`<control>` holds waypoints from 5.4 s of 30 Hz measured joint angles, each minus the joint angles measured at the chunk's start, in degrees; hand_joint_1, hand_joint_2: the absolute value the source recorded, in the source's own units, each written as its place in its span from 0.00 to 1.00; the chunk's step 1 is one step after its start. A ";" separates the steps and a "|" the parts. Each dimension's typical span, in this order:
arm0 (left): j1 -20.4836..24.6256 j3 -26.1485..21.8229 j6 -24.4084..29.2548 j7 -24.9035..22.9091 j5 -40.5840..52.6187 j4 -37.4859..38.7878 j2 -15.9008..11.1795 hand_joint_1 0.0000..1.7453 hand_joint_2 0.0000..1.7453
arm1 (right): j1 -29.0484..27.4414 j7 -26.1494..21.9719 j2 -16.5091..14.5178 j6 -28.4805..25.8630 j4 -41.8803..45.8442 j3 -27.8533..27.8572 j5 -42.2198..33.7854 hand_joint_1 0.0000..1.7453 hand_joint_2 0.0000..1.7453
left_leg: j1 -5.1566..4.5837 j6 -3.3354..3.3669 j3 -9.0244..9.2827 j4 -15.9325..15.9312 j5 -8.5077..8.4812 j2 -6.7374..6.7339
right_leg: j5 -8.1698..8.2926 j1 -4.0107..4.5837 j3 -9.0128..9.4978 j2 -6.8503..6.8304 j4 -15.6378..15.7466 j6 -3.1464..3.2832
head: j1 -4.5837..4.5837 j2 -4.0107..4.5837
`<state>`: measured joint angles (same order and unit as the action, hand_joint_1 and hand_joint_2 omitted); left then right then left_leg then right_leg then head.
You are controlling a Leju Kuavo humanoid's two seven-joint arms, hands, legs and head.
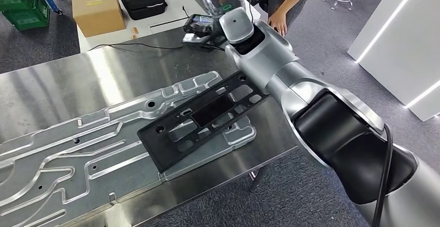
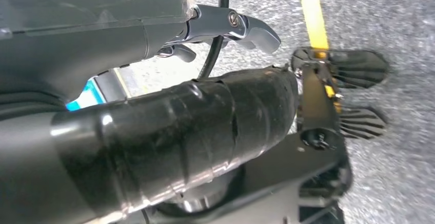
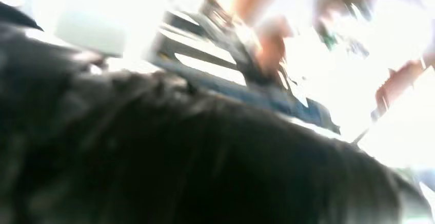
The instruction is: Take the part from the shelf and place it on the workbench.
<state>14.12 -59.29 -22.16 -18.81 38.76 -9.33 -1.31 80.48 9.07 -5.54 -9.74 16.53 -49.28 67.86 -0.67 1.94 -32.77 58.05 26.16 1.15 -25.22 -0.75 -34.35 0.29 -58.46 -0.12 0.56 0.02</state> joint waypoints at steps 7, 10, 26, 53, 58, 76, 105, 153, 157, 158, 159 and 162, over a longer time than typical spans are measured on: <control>-1.47 1.62 1.18 1.31 0.47 0.00 0.11 0.00 0.00 | -4.26 -1.79 -1.88 -8.45 15.37 0.03 1.28 0.00 0.00 | -0.19 0.39 0.01 -0.01 0.10 0.01 | 0.01 -0.14 0.13 -0.01 0.23 -0.33 | -0.01 0.00; -1.70 1.91 1.29 1.36 0.47 0.00 0.14 0.00 0.00 | -5.31 -1.75 -1.93 -8.32 19.81 0.21 1.32 0.00 0.00 | 0.21 1.19 0.52 -0.80 -0.29 -0.10 | -1.62 -0.05 -0.81 -0.07 -2.16 -0.72 | 0.02 0.00; -4.89 5.88 4.92 7.88 3.48 -0.35 0.39 0.00 0.75 | -18.76 -4.18 1.08 -11.84 45.17 0.78 3.53 0.00 0.00 | -0.12 -0.79 0.01 3.25 4.35 -0.32 | 2.53 0.37 -1.12 -0.80 1.59 2.74 | -0.20 -0.01; -9.30 10.47 7.39 14.55 5.59 -0.43 -0.50 0.00 1.00 | -52.83 -11.16 25.22 -27.40 68.80 -1.03 4.05 0.00 0.00 | 0.22 -0.91 -4.53 0.17 -4.91 -0.43 | -3.91 1.53 4.46 -0.78 0.15 2.11 | -0.13 -0.01; -8.84 10.51 7.40 14.61 5.61 -0.44 -0.61 0.00 1.00 | -53.73 -11.24 25.84 -27.37 69.78 -1.03 4.05 0.00 0.00 | 0.79 -2.33 -7.25 8.89 4.20 -0.63 | -0.21 0.71 2.13 -1.30 2.04 2.97 | -0.15 0.00; -8.34 10.23 7.99 10.88 1.63 -0.64 -0.90 0.00 1.00 | -76.01 -7.28 29.95 -17.63 70.77 4.17 -7.53 0.00 0.00 | 1.46 0.37 -0.64 0.14 -0.40 -0.95 | -7.61 -0.40 -7.22 -0.83 -16.54 -1.90 | 0.07 -0.02; -5.79 8.94 10.83 4.97 -1.65 -1.77 -0.20 0.00 1.00 | -78.00 -1.52 13.06 -7.51 -1.87 25.62 -35.95 0.00 1.00 | 0.93 0.78 1.47 -1.36 0.01 -1.18 | -9.82 0.16 -5.44 -0.91 -13.92 -1.12 | 0.05 -0.02; -4.89 8.98 15.42 2.10 -6.58 -2.36 0.73 0.00 1.00 | -78.36 3.30 6.96 -2.07 -6.55 30.81 -39.48 0.00 1.00 | 3.20 -3.71 -4.33 15.97 11.47 -0.59 | -1.78 -0.74 -1.46 -2.03 -2.80 1.37 | -0.23 0.00; -4.90 8.98 15.04 2.00 -7.09 -2.41 0.71 0.00 1.00 | -78.26 3.29 6.87 -1.82 -6.54 31.59 -40.55 0.00 0.75 | 1.81 -1.54 2.37 8.64 7.40 -2.59 | -0.29 0.60 -3.13 -4.67 -2.81 1.74 | -0.22 -0.01; -4.82 8.98 14.89 1.99 -7.18 -2.47 0.62 0.00 1.00 | -78.27 3.21 6.78 -1.71 -6.54 31.86 -40.82 0.00 0.50 | 1.30 -0.91 5.00 4.52 6.89 -4.00 | 0.10 0.76 -3.33 -5.26 -2.80 1.63 | -0.22 -0.01; -4.72 8.98 14.70 1.99 -7.28 -2.53 0.52 0.00 1.00 | -78.28 3.06 6.70 -1.55 -6.55 32.18 -41.12 0.00 0.25 | 0.81 -0.44 6.70 1.44 6.76 -5.24 | 0.49 0.80 -3.37 -5.95 -2.72 1.43 | -0.19 -0.01; -4.69 8.98 14.16 1.91 -7.44 -2.61 0.08 0.00 1.00 | -78.14 2.11 6.57 -0.56 -6.56 33.16 -42.01 0.00 0.00 | 0.26 0.31 6.98 -1.40 5.85 -5.28 | 1.68 0.53 -3.18 -7.82 -2.23 0.39 | -0.28 -0.01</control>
<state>9.43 -50.31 -8.00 -16.90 31.32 -11.94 -1.24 2.34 11.19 1.04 -10.29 9.97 -16.12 25.85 -0.40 2.25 -25.79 56.65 32.01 -4.13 -23.55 -0.22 -37.53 -7.52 -60.69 0.27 0.28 0.01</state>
